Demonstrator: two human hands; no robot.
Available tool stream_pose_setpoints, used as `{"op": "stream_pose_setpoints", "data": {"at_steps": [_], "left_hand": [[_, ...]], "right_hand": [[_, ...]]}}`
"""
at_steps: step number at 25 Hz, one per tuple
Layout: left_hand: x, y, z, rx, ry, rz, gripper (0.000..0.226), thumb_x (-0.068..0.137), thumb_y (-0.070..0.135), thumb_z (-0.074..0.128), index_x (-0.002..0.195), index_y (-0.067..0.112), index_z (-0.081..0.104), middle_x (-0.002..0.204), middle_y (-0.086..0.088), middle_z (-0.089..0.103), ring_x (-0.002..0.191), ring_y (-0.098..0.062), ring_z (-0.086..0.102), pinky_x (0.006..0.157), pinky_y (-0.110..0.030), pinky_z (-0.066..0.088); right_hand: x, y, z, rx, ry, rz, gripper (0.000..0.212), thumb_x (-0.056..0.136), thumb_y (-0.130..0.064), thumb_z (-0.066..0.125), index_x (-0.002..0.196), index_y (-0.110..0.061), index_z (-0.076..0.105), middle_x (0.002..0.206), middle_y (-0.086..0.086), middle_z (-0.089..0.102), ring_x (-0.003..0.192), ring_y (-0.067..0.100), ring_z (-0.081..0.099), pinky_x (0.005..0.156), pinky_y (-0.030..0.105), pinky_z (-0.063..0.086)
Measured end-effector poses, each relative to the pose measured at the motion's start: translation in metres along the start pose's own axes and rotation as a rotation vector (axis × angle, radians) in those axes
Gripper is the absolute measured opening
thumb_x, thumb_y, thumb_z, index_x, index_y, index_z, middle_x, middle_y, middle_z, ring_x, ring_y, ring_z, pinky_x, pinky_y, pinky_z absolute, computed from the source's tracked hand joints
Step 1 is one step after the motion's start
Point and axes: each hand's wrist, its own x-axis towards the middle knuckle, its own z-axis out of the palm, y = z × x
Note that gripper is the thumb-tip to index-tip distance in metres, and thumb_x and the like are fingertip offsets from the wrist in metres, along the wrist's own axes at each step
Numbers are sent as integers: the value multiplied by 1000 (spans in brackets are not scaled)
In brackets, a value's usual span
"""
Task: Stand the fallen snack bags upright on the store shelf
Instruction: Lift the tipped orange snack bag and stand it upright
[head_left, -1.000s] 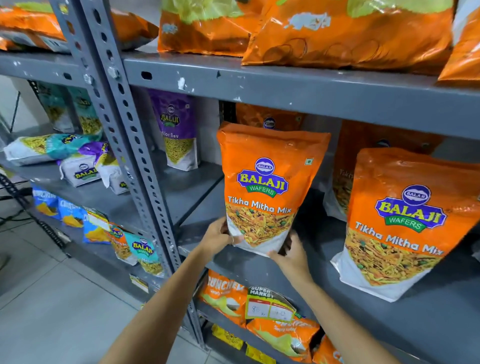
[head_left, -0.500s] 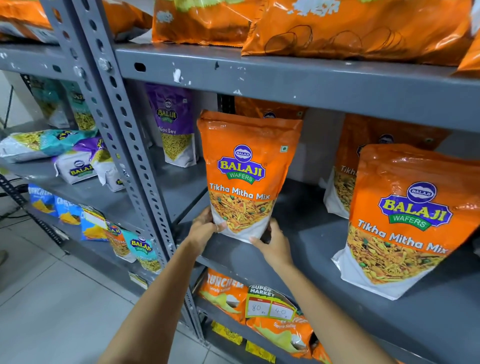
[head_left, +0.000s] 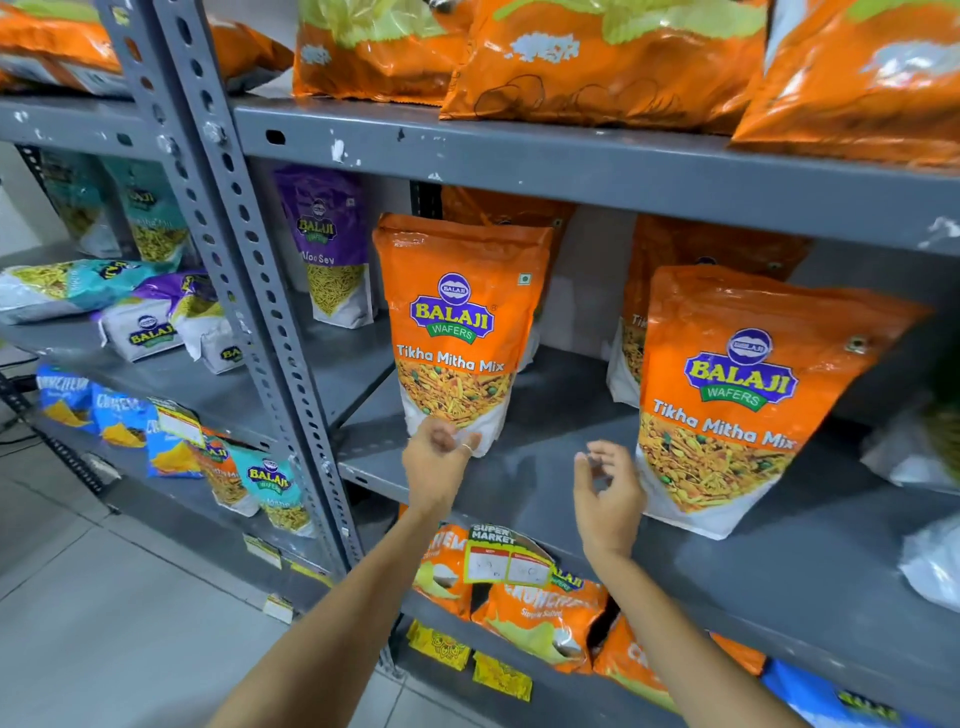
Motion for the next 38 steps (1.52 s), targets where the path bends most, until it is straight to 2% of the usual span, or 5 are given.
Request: {"op": "stream_pose_setpoints", "data": {"at_steps": [6,13,20,32,38], "left_hand": [[-45,29,72,-9,-280,21,13,76,0,70,82,8,60,63,3,53,61,-9,51,64,-23,43],[-75,44,142,164,-719,-30,50,77,10,73,123,3,55,127,-12,61,118,-26,55,101,-39,45],[-59,33,136,267,-596,22,19,81,16,68,93,9,55,93,-6,55,86,-20,51,88,-46,50],[-51,21,130,165,-593,66,36,80,16,69,112,6,56,102,-3,60,93,-17,56,77,-27,47],[-92,20,130,465,-224,732,32,71,24,74,92,5,58,99,-14,64,92,-31,62,77,-39,51]], "right_hand": [[13,29,-87,-176,155,32,27,78,1,62,102,-5,51,92,16,56,79,33,57,67,46,53],[25,55,-130,-69,18,319,55,78,9,58,128,-2,37,129,22,48,109,35,56,87,42,49],[22,61,-127,-248,-203,240,45,82,-5,63,123,-12,45,115,15,62,101,30,61,79,38,52],[23,56,-119,-285,-212,270,48,84,-6,62,127,-15,44,113,8,65,103,24,62,84,37,51],[27,60,-160,-239,320,214,20,84,-1,57,102,-5,64,89,18,71,79,36,64,75,43,51]]}}
